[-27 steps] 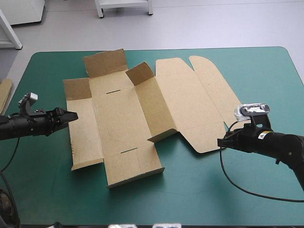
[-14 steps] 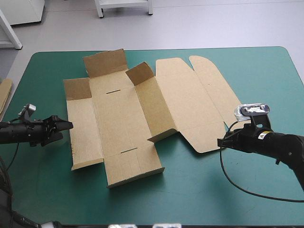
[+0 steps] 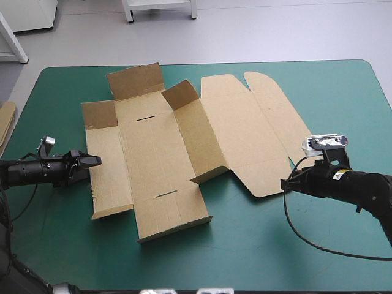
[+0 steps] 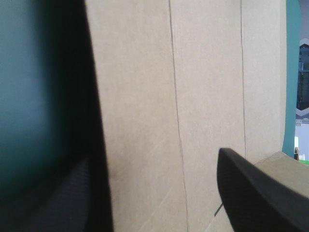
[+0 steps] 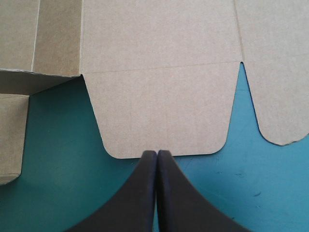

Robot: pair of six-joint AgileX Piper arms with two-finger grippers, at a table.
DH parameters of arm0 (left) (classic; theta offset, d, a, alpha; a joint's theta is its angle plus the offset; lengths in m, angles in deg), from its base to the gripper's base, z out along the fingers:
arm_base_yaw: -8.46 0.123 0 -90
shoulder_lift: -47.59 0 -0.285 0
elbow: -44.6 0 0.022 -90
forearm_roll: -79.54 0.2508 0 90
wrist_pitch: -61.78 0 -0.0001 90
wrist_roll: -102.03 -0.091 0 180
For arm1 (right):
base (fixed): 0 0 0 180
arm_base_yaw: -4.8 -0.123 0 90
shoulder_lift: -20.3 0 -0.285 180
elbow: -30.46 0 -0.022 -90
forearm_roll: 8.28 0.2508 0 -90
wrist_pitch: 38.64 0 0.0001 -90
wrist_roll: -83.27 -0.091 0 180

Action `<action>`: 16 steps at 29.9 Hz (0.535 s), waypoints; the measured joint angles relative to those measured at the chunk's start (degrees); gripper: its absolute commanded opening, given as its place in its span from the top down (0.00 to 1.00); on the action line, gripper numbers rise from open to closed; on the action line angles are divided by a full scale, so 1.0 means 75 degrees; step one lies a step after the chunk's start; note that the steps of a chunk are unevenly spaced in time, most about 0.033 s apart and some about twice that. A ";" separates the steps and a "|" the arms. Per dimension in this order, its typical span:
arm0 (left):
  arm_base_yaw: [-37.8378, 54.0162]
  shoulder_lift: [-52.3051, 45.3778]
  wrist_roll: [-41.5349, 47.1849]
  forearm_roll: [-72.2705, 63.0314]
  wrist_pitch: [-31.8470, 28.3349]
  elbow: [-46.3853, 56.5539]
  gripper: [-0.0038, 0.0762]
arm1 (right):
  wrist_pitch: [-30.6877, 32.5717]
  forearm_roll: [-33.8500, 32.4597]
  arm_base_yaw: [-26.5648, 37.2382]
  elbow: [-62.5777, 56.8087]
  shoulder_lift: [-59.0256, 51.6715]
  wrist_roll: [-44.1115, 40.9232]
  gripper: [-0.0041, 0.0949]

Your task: Fold the box

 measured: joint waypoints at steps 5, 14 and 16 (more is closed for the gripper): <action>-0.0639 0.0229 -0.0072 -0.0213 0.0089 -0.0023 0.31 | -0.0016 -0.0048 0.0002 0.0000 0.0000 -0.0009 0.97; -0.1229 0.0405 -0.0172 -0.0541 0.0096 -0.0086 0.41 | 0.0067 -0.0041 0.0002 0.0000 0.0000 -0.0054 0.97; -0.1229 0.0405 -0.0177 -0.0528 0.0096 -0.0086 0.44 | 0.0090 -0.0032 0.0002 0.0000 0.0000 -0.0054 0.97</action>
